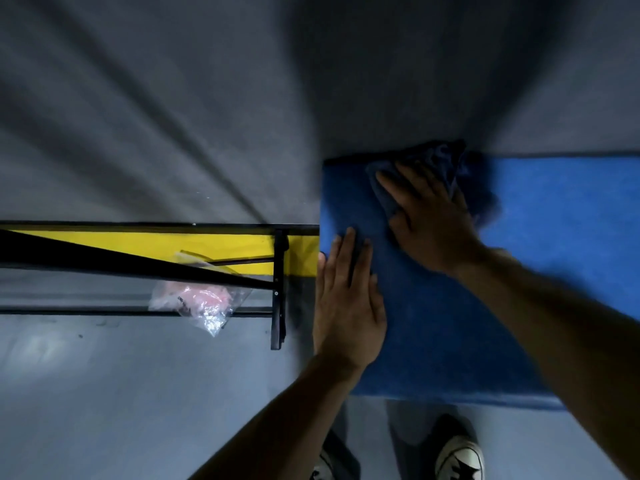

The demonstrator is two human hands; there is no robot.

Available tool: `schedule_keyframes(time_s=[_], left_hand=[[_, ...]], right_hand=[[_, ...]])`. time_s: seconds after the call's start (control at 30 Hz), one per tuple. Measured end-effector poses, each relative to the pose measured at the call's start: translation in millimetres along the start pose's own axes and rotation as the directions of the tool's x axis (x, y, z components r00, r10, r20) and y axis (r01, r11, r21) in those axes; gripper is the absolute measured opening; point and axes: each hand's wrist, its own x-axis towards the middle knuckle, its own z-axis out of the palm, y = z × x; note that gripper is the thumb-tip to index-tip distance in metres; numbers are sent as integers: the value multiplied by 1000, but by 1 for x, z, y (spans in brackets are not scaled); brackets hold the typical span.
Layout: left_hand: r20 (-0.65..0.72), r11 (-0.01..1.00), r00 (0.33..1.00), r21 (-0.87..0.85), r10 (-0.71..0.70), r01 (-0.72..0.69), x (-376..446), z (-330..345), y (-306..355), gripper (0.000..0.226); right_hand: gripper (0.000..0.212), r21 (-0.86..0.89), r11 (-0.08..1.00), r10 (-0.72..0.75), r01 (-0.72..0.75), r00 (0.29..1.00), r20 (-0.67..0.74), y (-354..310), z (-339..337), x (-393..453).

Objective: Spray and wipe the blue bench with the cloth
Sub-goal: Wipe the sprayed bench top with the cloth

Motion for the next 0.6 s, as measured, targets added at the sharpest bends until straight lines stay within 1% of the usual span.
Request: schedule_keyframes(time_s=[0.1, 0.2, 0.3, 0.4, 0.5, 0.53, 0.6], left_hand=[[12, 1000, 1000, -18, -3, 3, 0, 0, 0, 52], [-5, 999, 1000, -52, -3, 3, -2, -1, 1, 51], [-2, 984, 1000, -177, -14, 14, 0, -6, -3, 49], [3, 938, 999, -344, -39, 37, 2, -15, -12, 51], [-57, 871, 989, -483, -136, 92, 5, -28, -13, 43], [-57, 843, 979, -519, -197, 140, 7, -31, -12, 44], [17, 765, 940, -576, -342, 289, 10, -32, -12, 43]], right_hand=[[67, 13, 1000, 3, -4, 998, 63, 6, -6, 20], [65, 13, 1000, 14, -15, 998, 64, 1, -7, 16], [71, 5, 999, 51, -51, 999, 9, -14, 0, -7], [74, -6, 1000, 21, -21, 999, -36, -33, 17, -49], [74, -24, 1000, 5, -7, 999, -45, -53, 40, -99], [74, -33, 999, 7, -9, 999, -47, -60, 47, -116], [72, -31, 1000, -8, 7, 999, -35, -76, 59, -144]])
